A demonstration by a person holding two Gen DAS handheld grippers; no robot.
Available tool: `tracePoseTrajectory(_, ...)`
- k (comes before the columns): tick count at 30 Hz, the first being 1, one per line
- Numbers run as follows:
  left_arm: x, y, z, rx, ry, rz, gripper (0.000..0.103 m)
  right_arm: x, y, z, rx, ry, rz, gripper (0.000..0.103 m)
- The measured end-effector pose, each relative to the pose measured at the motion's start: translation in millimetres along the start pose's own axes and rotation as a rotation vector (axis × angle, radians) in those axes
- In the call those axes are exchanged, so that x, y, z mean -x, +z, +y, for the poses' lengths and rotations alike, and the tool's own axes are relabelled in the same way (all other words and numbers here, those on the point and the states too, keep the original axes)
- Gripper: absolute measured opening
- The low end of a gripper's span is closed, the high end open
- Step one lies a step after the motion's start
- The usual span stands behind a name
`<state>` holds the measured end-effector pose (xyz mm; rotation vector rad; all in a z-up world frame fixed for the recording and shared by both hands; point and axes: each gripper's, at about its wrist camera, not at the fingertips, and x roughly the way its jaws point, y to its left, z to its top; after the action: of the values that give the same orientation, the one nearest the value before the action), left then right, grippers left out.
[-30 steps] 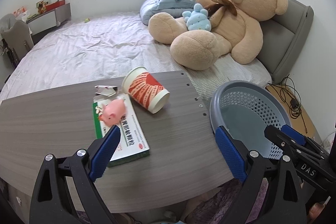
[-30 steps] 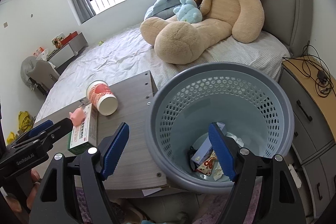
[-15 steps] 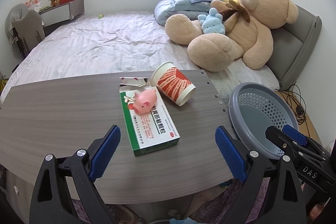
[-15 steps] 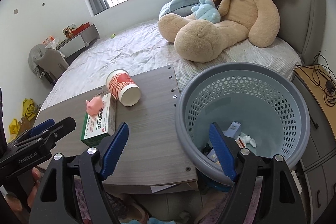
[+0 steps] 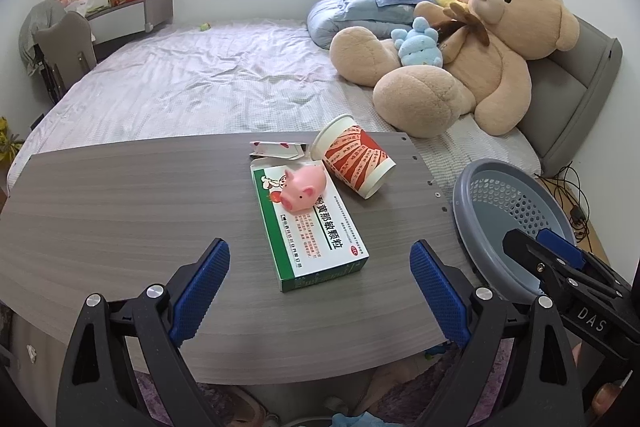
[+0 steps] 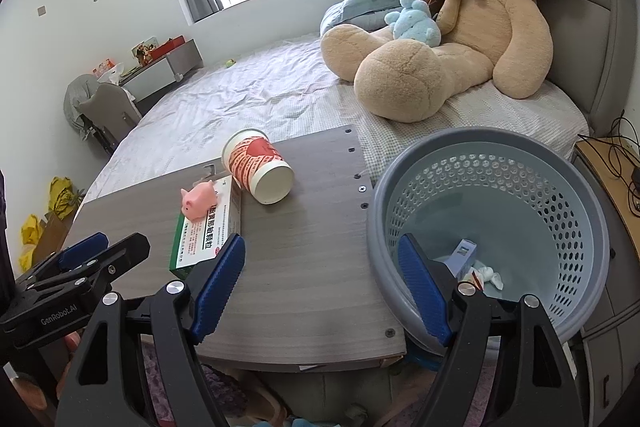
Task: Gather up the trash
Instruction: 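Move the right tool to the red-white paper cup and close on it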
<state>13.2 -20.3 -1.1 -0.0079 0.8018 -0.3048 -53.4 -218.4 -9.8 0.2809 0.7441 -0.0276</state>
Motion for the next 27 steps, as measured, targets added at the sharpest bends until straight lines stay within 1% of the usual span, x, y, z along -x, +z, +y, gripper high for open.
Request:
tracePoseTrajectory(7, 2.2, 0.7, 15.3, 0.019, 0.035, -0.004, 0.09, -12.8, -2.6, 8.4, 0.013, 0.035, 0.028, 0.075)
tracePoseTrajectory(14, 4.8, -0.4, 43.6, 0.05, 0.104, -0.008, 0.09, -28.9, -2.5, 19.0, 0.034, 0.065, 0.059, 0.075)
tracePoseTrajectory(20, -2.1, 1.2, 64.8, 0.086, 0.144, 0.005, 0.09, -43.9, 5.2, 31.0, 0.059, 0.082, 0.068, 0.075)
tracePoseTrajectory(27, -12.9, 5.2, 72.3, 0.1, 0.157, 0.021, 0.09, -69.3, 21.6, 43.9, 0.094, 0.098, 0.082, 0.075)
